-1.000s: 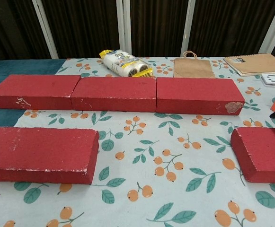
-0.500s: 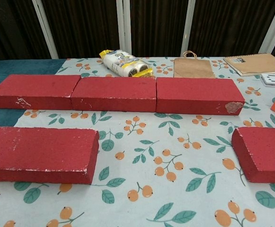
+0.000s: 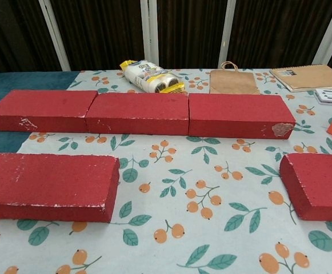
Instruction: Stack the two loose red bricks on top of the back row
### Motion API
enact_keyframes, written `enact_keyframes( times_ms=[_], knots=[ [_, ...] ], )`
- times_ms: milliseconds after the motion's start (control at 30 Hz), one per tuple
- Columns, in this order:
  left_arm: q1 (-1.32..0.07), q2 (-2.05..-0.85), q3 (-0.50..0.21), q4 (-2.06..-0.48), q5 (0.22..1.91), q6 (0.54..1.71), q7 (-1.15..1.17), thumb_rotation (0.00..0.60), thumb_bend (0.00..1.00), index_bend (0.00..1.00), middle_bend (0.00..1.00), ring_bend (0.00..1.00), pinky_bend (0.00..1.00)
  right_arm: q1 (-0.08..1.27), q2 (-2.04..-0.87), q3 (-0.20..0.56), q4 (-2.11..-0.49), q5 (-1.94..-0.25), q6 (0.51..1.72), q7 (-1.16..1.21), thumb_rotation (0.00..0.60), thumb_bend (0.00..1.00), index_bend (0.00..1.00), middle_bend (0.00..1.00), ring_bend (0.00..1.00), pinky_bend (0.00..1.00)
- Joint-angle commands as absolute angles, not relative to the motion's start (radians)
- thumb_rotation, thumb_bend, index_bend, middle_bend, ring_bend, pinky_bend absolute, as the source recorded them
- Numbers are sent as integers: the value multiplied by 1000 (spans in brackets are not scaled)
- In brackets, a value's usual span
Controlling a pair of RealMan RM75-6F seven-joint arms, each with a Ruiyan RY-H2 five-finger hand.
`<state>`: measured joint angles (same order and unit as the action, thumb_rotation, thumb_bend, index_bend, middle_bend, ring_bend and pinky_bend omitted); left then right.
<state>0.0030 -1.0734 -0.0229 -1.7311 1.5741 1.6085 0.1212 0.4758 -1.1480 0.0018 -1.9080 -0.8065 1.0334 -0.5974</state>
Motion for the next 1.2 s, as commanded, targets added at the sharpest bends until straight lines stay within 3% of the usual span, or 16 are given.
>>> enact_keyframes(
  times_ms=[33,500,933,1200],
  knots=[
    [3,-1073,-23,-1731,1574,1610,121,600,108,106,0,0,120,484,-1153,2,-1902,-798,1028,-601,600,186,0,0,0,0],
    [5,-1076,-27,-1729,1565,1611,130,600,108,108,0,0,120,544,-1164,-1,-1889,-722,997,-646,600,186,0,38,6,0],
    [6,-1073,-28,-1732,1562,1610,117,600,108,119,0,0,120,562,-1179,-14,-1893,-720,1012,-647,600,186,242,216,188,0],
    [7,-1071,-29,-1733,1560,1611,107,600,108,119,0,0,120,561,-1145,4,-1945,-778,1058,-624,600,187,287,236,202,0]
  ],
)
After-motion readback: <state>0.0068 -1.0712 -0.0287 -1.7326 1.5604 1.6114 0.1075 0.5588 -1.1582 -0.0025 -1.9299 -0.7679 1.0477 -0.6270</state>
